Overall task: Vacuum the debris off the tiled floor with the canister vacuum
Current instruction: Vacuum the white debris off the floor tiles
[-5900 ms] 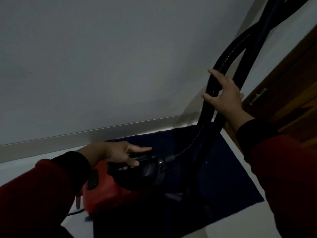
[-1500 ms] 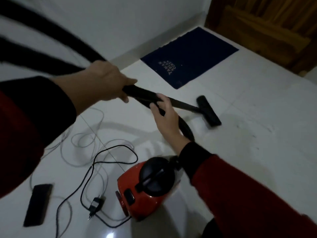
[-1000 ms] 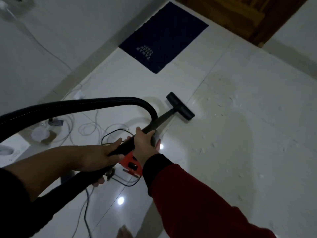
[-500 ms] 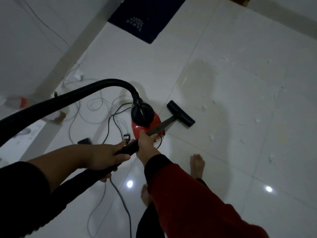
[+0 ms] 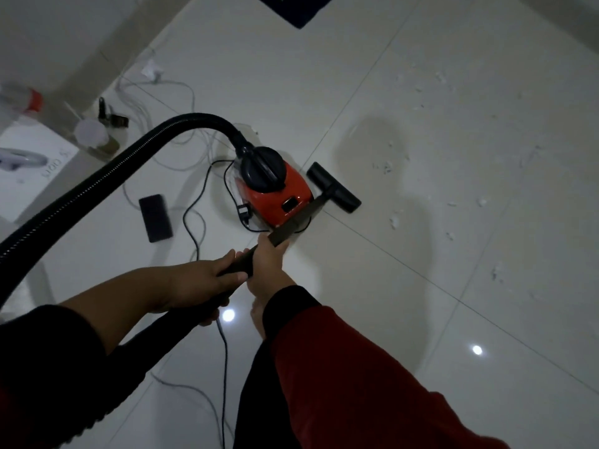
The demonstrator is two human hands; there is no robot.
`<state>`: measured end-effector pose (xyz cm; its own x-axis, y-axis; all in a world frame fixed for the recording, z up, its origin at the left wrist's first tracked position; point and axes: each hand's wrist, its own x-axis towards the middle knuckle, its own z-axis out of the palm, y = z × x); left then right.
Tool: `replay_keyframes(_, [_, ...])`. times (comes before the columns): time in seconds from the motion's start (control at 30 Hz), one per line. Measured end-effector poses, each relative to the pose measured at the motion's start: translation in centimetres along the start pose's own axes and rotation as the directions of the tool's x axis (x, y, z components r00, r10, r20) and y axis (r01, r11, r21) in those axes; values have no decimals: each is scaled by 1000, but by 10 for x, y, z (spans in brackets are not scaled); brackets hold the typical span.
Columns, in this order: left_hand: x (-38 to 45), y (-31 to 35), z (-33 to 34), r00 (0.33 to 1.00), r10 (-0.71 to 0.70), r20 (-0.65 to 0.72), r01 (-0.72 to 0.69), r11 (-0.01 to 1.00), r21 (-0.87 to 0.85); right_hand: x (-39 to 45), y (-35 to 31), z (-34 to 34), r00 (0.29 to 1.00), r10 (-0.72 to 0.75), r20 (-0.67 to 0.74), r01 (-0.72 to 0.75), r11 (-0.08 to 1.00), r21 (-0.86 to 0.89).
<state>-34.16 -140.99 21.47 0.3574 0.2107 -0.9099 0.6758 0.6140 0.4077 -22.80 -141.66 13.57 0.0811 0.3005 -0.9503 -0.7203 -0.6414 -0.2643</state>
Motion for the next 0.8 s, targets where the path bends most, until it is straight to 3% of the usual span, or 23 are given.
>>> replay_keyframes(0.23, [2, -34, 63, 995, 88, -45, -91, 992, -87, -2, 25, -45, 999, -23, -41, 15, 984, -178])
replay_keyframes(0.5, [5, -57, 99, 994, 102, -34, -107, 974, -198, -5, 39, -90, 996, -7, 93, 35, 953, -299])
replay_keyframes(0.7, [15, -50, 98, 993, 76, 91, -54, 972, -227, 14, 31, -96, 998, -58, 31, 65, 955, -289])
replay_keyframes(0.8, [23, -50, 97, 994, 84, 76, -62, 966, -251, 25, 27, -93, 997, -74, 20, 77, 957, -279])
